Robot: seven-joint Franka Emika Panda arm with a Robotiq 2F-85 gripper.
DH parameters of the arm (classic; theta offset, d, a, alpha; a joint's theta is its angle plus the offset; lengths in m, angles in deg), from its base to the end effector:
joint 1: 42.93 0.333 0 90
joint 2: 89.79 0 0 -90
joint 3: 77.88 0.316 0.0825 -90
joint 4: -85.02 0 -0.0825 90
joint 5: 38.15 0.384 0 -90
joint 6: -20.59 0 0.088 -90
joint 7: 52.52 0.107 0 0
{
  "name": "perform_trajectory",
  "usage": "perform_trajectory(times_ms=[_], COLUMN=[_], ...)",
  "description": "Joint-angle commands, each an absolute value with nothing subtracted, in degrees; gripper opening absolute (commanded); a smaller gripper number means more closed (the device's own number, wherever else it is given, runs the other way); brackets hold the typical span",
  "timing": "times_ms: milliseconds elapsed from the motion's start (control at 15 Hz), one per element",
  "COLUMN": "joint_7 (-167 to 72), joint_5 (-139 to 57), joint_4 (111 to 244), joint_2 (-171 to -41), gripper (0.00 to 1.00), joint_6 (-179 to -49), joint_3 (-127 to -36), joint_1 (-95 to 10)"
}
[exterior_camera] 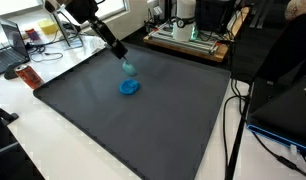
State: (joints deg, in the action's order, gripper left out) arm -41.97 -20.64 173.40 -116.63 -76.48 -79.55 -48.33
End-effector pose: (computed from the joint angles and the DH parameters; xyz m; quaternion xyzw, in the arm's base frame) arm 0.6498 -0.0492 0.3634 -0.9591 0.1909 0.1599 0.1347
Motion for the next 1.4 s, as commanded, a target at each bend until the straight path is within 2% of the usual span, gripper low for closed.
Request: perform_trajectory(times_ms=[0,333,400,933,1333], joint_7=[-42.1,-42.1,-42.1,-40.7,-40.1], joint_5=[-20.5,-20.5,-20.5,-27.1,-34.7], joint_4=[173.2,173.2,173.2,174.2,174.4], joint_2=[-116.8,-116.8,-116.8,-118.8,-121.8], gripper=[0.47,0.47,0.22,0.22,0.22], joint_6=[-76.3,-76.3,-76.3,-92.2,-96.6], joint_3=[-79.9,-79.9,-79.9,-80.8,-81.3], joint_1=[-48.1,-48.1,-48.1,-44.8,-42.7])
